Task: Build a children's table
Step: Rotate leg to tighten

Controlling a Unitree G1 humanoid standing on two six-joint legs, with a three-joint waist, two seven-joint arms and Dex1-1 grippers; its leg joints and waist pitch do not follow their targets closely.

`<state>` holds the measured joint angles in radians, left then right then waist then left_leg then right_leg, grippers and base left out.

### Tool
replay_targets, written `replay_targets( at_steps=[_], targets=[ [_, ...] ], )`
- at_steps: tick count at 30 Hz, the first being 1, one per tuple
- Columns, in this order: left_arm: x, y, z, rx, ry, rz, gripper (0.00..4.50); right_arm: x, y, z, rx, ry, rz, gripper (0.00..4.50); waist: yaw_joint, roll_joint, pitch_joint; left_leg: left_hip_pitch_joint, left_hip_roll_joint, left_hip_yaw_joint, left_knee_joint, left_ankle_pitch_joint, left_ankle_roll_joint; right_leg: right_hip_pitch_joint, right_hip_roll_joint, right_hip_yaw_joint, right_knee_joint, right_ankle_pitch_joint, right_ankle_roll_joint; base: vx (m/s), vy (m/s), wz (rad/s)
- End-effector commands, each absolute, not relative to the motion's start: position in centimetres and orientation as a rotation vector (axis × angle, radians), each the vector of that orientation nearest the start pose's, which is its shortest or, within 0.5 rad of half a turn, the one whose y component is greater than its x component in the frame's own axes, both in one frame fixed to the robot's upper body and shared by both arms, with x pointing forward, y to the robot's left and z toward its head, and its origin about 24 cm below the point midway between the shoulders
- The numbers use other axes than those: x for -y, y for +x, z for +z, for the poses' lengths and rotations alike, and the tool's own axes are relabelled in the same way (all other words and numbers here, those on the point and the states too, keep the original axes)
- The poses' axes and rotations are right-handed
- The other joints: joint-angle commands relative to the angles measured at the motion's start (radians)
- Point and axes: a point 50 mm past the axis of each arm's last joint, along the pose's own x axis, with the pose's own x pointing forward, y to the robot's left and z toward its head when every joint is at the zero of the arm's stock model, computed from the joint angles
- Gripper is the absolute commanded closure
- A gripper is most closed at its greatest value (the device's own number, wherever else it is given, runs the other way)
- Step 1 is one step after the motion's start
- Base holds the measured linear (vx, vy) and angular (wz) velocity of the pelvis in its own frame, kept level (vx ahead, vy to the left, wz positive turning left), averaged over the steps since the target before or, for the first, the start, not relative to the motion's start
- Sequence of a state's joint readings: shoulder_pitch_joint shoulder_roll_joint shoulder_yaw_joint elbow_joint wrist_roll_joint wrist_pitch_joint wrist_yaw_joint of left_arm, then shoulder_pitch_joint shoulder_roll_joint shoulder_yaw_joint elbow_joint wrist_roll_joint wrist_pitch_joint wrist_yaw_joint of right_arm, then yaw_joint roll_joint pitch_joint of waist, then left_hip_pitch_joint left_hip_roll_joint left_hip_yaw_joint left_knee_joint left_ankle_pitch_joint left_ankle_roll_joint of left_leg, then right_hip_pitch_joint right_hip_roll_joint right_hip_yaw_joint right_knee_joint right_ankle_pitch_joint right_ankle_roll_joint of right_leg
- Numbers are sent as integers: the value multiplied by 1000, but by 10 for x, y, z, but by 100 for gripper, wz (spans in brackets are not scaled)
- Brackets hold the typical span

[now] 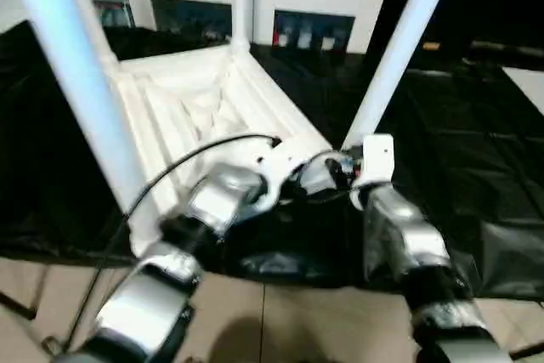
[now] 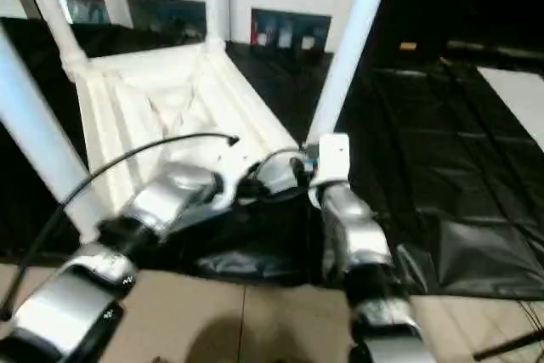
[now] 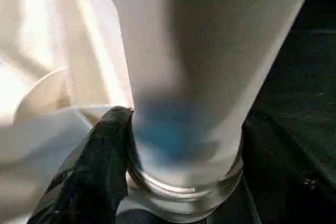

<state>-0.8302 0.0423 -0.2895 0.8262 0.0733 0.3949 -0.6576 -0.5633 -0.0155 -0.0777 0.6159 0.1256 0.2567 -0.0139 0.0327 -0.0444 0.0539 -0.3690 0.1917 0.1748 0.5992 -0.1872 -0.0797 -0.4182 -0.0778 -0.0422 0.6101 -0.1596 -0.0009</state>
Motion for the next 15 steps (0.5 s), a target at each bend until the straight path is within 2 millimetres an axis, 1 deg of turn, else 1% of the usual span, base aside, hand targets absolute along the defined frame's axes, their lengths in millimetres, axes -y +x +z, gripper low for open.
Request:
replay_targets(
  at_steps=[1,2,3,4,5,6,7,8,9,10,11,12,13,14,15],
  targets=[
    [-48,367,65,-458,332,-708,450,82,349,44,-305,139,156,181,2,0,-75,6,15,0,-66,-150,19,54,-46,33,-71,-164,-202,0,0,0],
    [-48,367,65,-458,332,-708,450,82,349,44,-305,139,156,181,2,-1,-75,5,16,0,-66,-148,23,57,-47,32,-70,-158,-206,0,0,0],
    [-44,366,65,-446,339,-719,450,71,348,46,-299,118,218,181,7,-2,-76,3,16,1,-65,-131,44,61,-47,32,-66,-123,-213,0,0,0],
    [-44,366,65,-446,339,-719,450,71,348,46,-299,118,218,181,8,-4,-76,1,17,0,-66,-124,51,64,-48,32,-65,-113,-216,0,0,0],
    [-44,366,64,-442,342,-730,450,70,348,47,-288,118,236,181,9,-3,-75,2,17,0,-65,-117,61,64,-49,31,-65,-104,-219,0,0,0],
    [-45,366,64,-439,343,-737,450,69,347,49,-270,128,258,181,10,-4,-75,4,19,1,-66,-124,67,64,-50,31,-65,-113,-221,0,0,0],
    [-47,366,64,-434,350,-744,450,70,347,51,-245,123,277,146,10,-4,-74,4,18,1,-66,-130,69,63,-50,31,-67,-125,-221,0,0,0],
    [-48,365,63,-430,353,-751,450,71,347,52,-233,120,276,125,11,-3,-72,5,19,2,-66,-139,69,62,-51,31,-69,-140,-220,0,0,0],
    [-50,365,62,-422,359,-766,450,75,346,54,-210,119,278,109,12,-5,-70,6,19,2,-67,-166,66,61,-51,31,-76,-194,-210,0,0,0],
    [-50,365,62,-414,364,-781,450,77,345,54,-206,113,273,109,11,-3,-69,5,18,2,-68,-179,67,61,-50,31,-79,-212,-202,0,0,0],
    [-51,363,61,-408,366,-811,450,82,343,54,-201,101,269,102,1,-5,-66,-11,17,-6,-76,-193,57,72,-51,27,-79,-252,-175,0,0,0],
    [-53,360,59,-408,369,-837,450,88,340,54,-201,86,270,83,-4,-4,-64,-20,16,-11,-80,-194,49,79,-52,23,-81,-286,-155,0,0,0],
    [-54,358,58,-410,371,-854,450,92,339,54,-201,77,270,83,-7,-2,-68,-17,18,-14,-80,-189,36,76,-53,23,-83,-302,-139,-27,-8,-19],
    [-56,356,56,-414,373,-880,450,98,336,55,-197,58,283,75,-7,-1,-68,-8,22,-14,-79,-197,35,68,-53,24,-84,-302,-145,0,0,0],
    [-58,354,54,-417,376,-898,450,102,334,55,-195,44,291,58,-5,-2,-67,9,23,-6,-73,-217,45,54,-51,30,-87,-285,-175,0,0,0]
  ],
)
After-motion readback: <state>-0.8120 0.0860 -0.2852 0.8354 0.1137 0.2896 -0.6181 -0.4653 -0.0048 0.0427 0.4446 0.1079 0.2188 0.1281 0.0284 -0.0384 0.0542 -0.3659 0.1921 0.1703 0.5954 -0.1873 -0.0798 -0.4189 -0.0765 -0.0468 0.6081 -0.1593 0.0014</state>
